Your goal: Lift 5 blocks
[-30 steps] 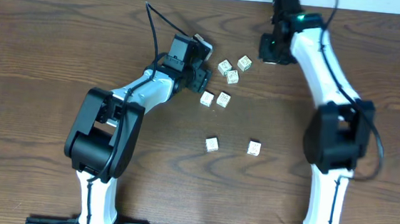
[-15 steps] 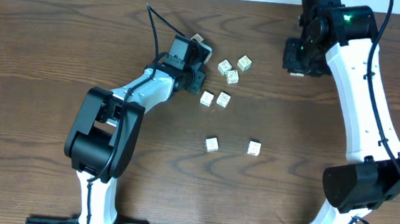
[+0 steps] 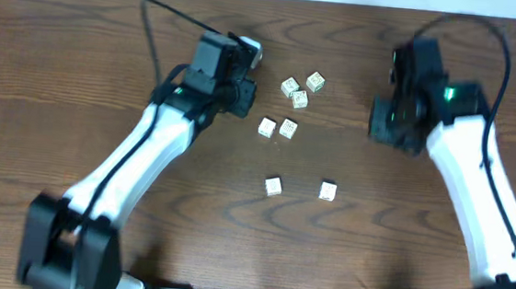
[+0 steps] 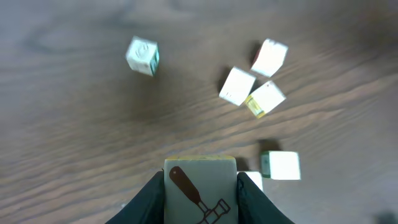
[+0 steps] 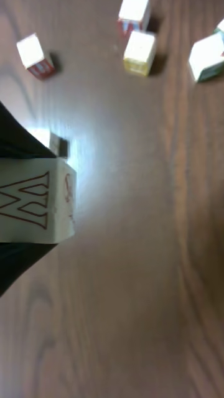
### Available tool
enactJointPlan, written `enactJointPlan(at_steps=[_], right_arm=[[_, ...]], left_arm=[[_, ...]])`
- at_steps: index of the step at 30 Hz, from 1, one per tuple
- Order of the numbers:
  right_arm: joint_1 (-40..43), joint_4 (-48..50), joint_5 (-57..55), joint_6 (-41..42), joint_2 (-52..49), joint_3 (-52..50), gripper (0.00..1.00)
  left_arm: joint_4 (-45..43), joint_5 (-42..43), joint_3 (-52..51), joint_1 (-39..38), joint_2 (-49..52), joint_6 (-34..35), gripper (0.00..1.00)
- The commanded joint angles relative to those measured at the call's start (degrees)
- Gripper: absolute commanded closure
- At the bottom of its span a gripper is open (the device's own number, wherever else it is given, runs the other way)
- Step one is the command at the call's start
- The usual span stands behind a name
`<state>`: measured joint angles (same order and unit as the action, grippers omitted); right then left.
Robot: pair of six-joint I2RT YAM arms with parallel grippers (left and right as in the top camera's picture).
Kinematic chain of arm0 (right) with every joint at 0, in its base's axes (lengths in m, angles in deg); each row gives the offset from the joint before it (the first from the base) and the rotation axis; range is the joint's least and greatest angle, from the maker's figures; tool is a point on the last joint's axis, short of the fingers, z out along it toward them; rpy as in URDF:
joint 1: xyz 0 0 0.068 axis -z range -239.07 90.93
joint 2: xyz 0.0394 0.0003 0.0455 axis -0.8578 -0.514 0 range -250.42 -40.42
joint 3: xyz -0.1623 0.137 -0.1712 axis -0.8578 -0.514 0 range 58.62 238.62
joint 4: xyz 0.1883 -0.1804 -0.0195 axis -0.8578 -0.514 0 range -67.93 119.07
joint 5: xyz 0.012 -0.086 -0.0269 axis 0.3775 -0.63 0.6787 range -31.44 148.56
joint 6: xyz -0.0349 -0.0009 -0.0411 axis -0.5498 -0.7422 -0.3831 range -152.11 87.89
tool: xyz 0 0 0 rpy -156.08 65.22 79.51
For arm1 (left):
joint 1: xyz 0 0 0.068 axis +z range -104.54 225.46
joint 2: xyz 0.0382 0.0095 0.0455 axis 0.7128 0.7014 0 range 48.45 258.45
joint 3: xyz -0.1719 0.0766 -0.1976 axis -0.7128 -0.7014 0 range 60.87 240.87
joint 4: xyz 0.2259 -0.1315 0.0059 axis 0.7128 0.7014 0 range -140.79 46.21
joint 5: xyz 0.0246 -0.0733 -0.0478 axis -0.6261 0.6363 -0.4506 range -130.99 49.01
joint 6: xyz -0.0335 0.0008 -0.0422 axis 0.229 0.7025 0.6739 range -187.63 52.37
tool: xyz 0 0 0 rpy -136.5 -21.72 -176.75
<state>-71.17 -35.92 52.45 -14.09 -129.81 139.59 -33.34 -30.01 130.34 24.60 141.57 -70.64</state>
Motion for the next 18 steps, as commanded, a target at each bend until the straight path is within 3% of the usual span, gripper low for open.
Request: enactJointPlan(at_steps=[1,13,18], right_arm=[[0.04,4.55,-0.24,0.79,5.11,-11.08,0.99],[0.0,16.04,5.27,1.88,7.69,-26.56,0.99],[0.0,18.86,7.87,1.88,7.69,-30.97,0.99]], left_arm=[[0.96,-1.6,-3.89,-0.13,-3.78,0.52,0.81],[5.9,-1.73,-10.97,-6.97,-6.01,7.3,0.85],[5.88,-8.41,-14.14,-12.94,-6.01,12.81,0.87]])
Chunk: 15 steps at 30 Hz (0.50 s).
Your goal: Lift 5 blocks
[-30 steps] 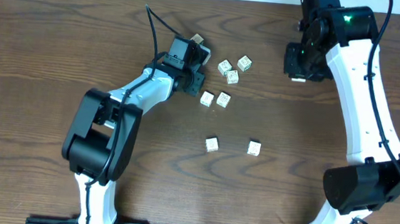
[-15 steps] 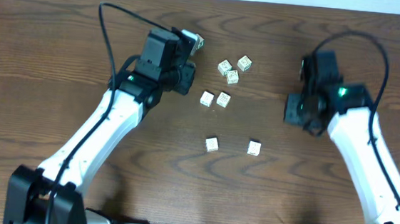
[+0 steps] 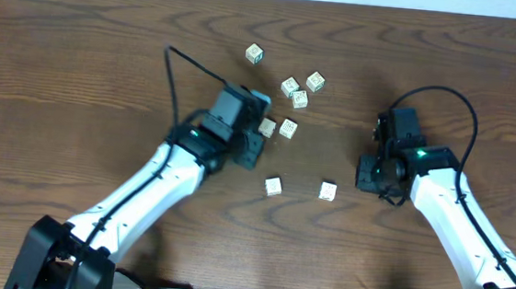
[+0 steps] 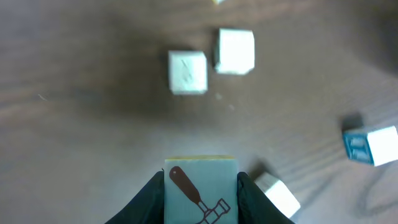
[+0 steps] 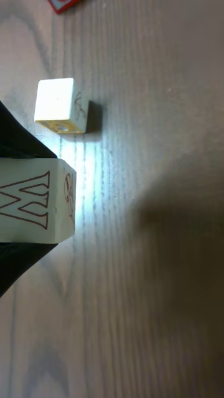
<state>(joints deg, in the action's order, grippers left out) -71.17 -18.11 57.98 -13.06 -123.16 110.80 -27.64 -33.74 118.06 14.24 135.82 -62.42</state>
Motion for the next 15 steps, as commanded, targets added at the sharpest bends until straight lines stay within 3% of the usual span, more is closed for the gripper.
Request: enactJointPlan(at_steps=[1,15], right_arm=[[0.0,1.7,2.82,0.83,1.05,-2.97,0.99],[-3.5,7.21,7.56,1.53,-1.95,-7.08,0.98]], left_arm=[[0.17,-5.51,-2.54,-3.65,-0.26,5.79,0.87],[-1.31,-7.63,-11.63,-6.27,-0.24,20.98,0.88]])
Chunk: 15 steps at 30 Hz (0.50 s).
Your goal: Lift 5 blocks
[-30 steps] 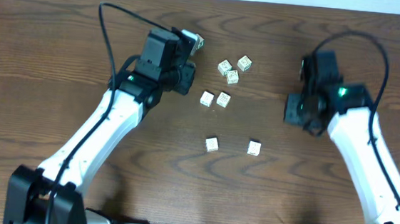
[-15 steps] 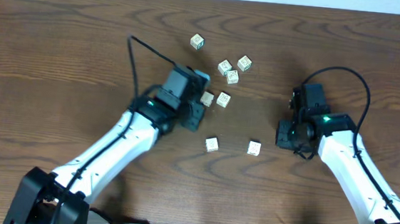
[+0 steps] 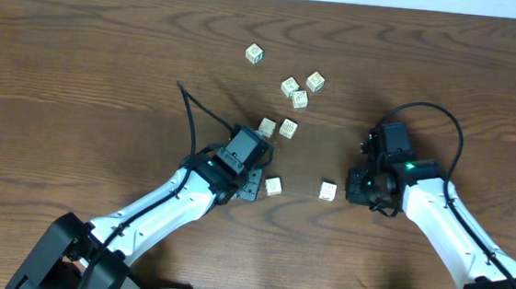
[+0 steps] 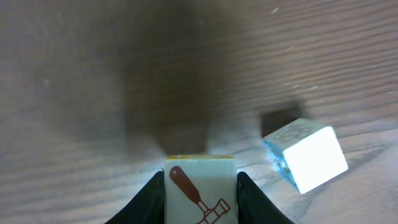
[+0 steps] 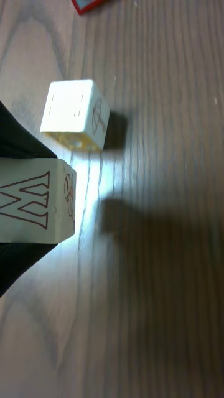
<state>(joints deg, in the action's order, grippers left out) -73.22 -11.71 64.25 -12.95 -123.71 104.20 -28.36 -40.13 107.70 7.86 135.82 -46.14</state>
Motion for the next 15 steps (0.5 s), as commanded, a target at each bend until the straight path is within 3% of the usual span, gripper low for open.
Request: enactJointPlan(at_steps=[1,15], right_arm=[[-1.88,1.29,1.29,1.97,-2.01,-0.48,0.98],[-3.96,7.85,2.45,3.91,-10.58,-0.48,0.97]], left_arm=[[-1.07,-0.63,-1.62,0.11,-0.24,5.29,0.88],[-7.43,1.7,-3.76,-4.79,1.57,11.96,0.87]])
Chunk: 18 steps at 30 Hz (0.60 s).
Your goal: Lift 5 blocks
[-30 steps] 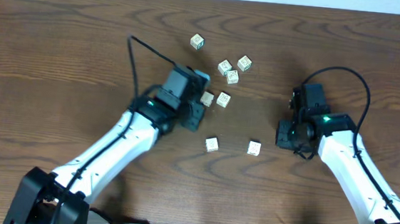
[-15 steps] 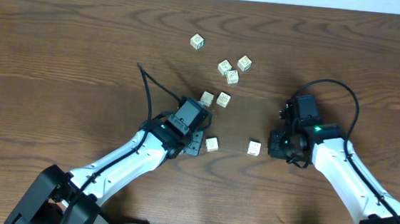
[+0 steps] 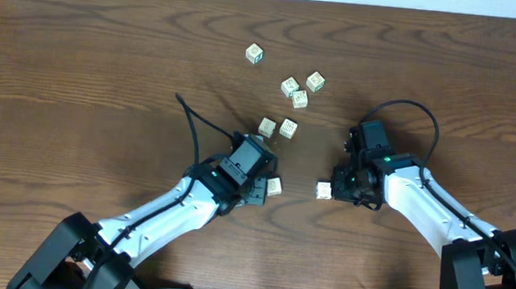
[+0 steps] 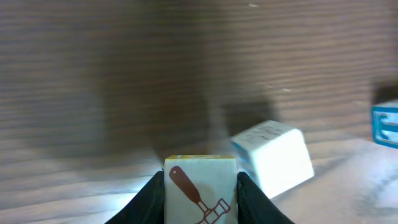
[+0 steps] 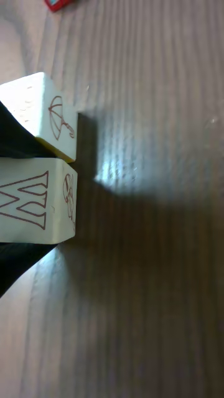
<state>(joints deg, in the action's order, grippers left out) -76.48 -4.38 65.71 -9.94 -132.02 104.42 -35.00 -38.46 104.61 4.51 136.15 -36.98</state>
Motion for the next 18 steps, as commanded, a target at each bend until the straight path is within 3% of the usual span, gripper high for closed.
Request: enactJointPlan(at_steps=[1,11,15,18], right_arm=[[-0.7,0.96,1.7,0.87,-2.27,-0.7,0.97],[-0.81,0.68,5.33,0.87,-2.27,-0.7,0.95],[-1.9,0.66,5.29,0.44,-2.27,-0.7,0.75],[-2.19,0.37,5.11,0.46,-2.27,-0.7,0.73]], left_arm=[[-1.6,0.04,-0.68,-2.08,1.75,3.58,0.87],[-4.55,0.0,-0.68,-5.75,5.55,8.17,0.86],[-5.35,-0.96,-0.68,-5.75,5.68,8.22,0.75],[-5.88,-1.31,-0.68,-5.75,5.64,8.22,0.73]])
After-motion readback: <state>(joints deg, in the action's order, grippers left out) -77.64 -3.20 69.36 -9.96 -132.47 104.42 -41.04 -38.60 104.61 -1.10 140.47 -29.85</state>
